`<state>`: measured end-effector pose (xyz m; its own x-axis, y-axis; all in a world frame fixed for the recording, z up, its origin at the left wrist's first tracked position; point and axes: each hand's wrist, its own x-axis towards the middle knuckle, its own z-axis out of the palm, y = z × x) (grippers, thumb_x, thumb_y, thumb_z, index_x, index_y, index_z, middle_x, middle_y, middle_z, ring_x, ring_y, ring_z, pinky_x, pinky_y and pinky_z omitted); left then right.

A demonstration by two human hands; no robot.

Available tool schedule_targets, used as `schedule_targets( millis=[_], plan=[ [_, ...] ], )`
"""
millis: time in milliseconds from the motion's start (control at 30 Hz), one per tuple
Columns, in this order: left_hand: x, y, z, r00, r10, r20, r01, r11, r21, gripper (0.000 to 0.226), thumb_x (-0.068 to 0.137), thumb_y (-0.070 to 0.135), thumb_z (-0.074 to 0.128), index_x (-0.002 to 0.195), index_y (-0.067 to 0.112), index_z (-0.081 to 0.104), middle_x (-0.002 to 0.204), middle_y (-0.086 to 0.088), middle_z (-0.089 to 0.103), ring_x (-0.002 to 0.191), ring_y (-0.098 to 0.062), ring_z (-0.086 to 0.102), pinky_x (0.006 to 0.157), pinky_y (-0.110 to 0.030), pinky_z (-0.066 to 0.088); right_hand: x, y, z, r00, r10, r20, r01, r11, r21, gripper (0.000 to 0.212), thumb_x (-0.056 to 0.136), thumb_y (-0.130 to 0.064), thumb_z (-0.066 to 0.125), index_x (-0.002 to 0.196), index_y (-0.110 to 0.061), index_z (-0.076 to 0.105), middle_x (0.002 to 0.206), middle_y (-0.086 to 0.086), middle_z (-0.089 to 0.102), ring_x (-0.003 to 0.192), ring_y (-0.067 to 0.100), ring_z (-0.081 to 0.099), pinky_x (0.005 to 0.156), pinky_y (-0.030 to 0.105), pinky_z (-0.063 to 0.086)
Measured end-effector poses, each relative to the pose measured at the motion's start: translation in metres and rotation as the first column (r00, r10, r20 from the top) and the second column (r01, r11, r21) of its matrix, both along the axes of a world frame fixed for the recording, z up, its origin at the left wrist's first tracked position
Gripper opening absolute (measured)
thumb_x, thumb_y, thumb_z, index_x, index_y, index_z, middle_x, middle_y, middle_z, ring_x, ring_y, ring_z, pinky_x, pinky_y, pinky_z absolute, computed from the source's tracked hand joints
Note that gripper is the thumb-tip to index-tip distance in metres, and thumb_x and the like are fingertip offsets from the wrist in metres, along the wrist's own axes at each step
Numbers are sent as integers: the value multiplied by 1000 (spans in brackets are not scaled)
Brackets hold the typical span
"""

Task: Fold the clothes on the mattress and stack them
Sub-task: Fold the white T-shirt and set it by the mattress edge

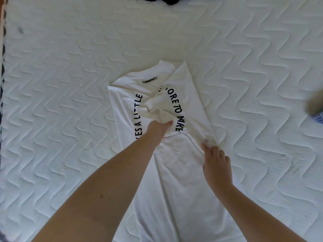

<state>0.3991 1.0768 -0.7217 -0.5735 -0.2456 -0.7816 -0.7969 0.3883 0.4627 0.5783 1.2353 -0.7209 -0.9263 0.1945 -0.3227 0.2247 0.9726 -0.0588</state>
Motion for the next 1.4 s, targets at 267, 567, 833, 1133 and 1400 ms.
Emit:
schedule_targets(
  millis=[267,567,833,1133,1400],
  plan=[
    [37,-18,-4,963,229,-138,-186,945,269,38,85,3,61,121,14,56,108,1,64,96,-19,62,66,-23,55,10,-2,0,994,72,81,-65,993,-95,67,86,-9,61,148,-17,37,121,9,54,107,25,55,87,34,48],
    [11,-15,6,923,338,-184,-332,941,64,54,85,33,66,130,16,44,108,-1,58,90,-18,56,79,-33,43,25,6,1,990,118,71,-116,993,-25,71,80,-10,68,146,-15,43,115,10,58,96,24,59,80,36,49],
    [-31,-39,10,947,201,-252,-224,972,-66,48,84,16,64,127,9,47,90,2,49,79,-19,51,67,-27,42,27,10,1,996,92,-7,-92,995,-25,72,65,-1,77,134,-11,58,99,12,62,80,26,60,66,38,51],
    [-14,-52,14,949,-118,-291,19,947,-322,72,82,19,69,142,22,29,129,-9,43,104,-28,52,78,-34,46,7,-4,-2,989,62,-133,-78,990,-116,67,61,-7,82,125,-6,64,94,14,63,81,31,63,66,43,53],
    [-42,-27,22,774,-512,-371,250,787,-564,54,91,26,57,141,19,39,139,-5,46,128,-26,41,105,-43,34,-56,-2,-10,954,107,-280,-182,949,-258,55,77,-18,73,130,-11,59,112,8,62,101,29,60,84,41,49]
  ],
)
